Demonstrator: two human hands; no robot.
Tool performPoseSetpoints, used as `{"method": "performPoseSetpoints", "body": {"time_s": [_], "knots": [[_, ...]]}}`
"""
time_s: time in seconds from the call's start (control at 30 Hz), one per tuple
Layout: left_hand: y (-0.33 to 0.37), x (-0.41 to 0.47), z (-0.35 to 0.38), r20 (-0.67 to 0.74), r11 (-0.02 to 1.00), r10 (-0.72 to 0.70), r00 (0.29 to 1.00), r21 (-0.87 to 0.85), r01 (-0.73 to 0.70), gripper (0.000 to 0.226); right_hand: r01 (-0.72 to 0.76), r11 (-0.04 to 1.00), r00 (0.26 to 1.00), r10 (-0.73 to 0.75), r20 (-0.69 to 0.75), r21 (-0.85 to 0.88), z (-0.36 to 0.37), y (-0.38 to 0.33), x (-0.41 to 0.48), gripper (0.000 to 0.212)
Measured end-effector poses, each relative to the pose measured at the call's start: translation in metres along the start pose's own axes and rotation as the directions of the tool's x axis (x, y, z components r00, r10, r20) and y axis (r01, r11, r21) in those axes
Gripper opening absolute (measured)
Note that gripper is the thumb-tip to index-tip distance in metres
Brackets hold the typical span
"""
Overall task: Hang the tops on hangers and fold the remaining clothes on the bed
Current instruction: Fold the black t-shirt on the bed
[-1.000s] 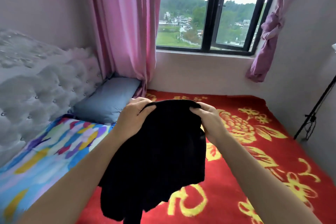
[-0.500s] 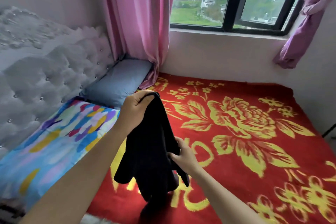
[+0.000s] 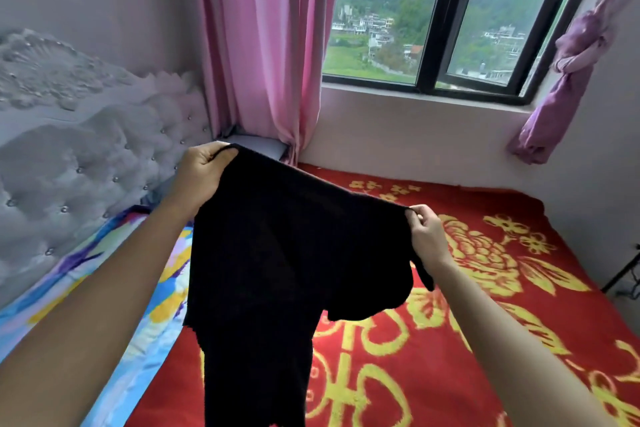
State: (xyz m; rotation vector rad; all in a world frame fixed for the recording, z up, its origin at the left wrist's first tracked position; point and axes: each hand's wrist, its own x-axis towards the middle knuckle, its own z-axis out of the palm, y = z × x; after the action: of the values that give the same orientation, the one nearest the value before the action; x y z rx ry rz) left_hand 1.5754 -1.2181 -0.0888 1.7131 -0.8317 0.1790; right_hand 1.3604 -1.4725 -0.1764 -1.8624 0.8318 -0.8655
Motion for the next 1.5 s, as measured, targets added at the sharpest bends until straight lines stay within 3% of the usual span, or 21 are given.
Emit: {"method": "performPoseSetpoints", "body": {"time_s": [0.17,0.27,0.33,0.43,0.5,0.57,0.67,0.8,0.93,1.1,1.2,1.33,1.4,1.43,1.5], "knots": [[-0.011,0.024,-0.025,0.054,0.928,0.212,0.976,0.303,-0.218,0.021,0.250,0.961,0.938,-0.270,-0.217,-0.116,-0.031,-0.069,0.048,0.016],[-0.015,0.036,-0.033,0.053,0.851,0.269,0.962,0.453,-0.263,0.041,0.309,0.931,0.889,-0.355,-0.289,-0.193,-0.037,-0.096,0.061,0.019],[-0.022,0.038,-0.031,0.035,0.869,0.251,0.967,0.432,-0.241,0.043,0.311,0.922,0.883,-0.370,-0.287,-0.233,-0.035,-0.098,0.061,0.020],[-0.051,0.026,-0.018,0.121,0.981,0.071,0.990,0.170,-0.091,0.014,0.235,0.913,0.926,-0.315,-0.208,-0.333,-0.025,-0.069,0.049,0.021],[-0.085,0.008,-0.005,0.259,0.995,-0.073,0.963,0.090,0.051,0.039,0.160,0.883,0.964,-0.236,-0.124,-0.442,-0.019,-0.032,0.033,0.020],[-0.126,-0.023,0.010,0.413,0.982,-0.174,0.894,0.137,0.128,0.045,0.084,0.838,0.992,-0.121,-0.034,-0.540,-0.013,0.014,0.010,0.021],[-0.186,-0.083,0.033,0.563,0.938,-0.316,0.763,0.306,0.162,0.019,-0.023,0.767,0.980,0.145,0.138,-0.642,0.001,0.082,-0.035,0.019],[-0.254,-0.169,0.055,0.618,0.817,-0.560,0.552,0.521,0.246,0.016,-0.128,0.641,0.844,0.471,0.256,-0.757,0.027,0.149,-0.100,0.025],[-0.275,-0.235,0.053,0.621,0.715,-0.695,0.361,0.649,0.259,0.018,-0.104,0.539,0.717,0.623,0.312,-0.836,0.044,0.180,-0.144,0.017],[-0.291,-0.285,0.042,0.556,0.623,-0.781,0.283,0.725,0.293,0.035,0.015,0.462,0.605,0.701,0.376,-0.887,0.051,0.195,-0.185,0.009],[-0.295,-0.306,0.039,0.548,0.595,-0.803,0.234,0.763,0.254,0.036,0.033,0.401,0.545,0.760,0.353,-0.915,0.052,0.206,-0.206,0.026],[-0.298,-0.322,0.042,0.566,0.592,-0.805,0.176,0.786,0.181,0.036,0.064,0.362,0.572,0.750,0.332,-0.930,0.051,0.210,-0.224,0.024],[-0.298,-0.322,0.048,0.595,0.607,-0.794,0.123,0.785,0.126,0.028,0.144,0.329,0.668,0.663,0.337,-0.933,0.050,0.201,-0.225,0.014],[-0.298,-0.322,0.053,0.613,0.619,-0.785,0.092,0.779,0.097,0.022,0.194,0.324,0.699,0.617,0.362,-0.926,0.049,0.197,-0.227,0.020],[-0.295,-0.316,0.064,0.638,0.638,-0.770,0.029,0.769,0.043,0.008,0.245,0.327,0.692,0.601,0.401,-0.913,0.044,0.202,-0.235,0.044]]}}
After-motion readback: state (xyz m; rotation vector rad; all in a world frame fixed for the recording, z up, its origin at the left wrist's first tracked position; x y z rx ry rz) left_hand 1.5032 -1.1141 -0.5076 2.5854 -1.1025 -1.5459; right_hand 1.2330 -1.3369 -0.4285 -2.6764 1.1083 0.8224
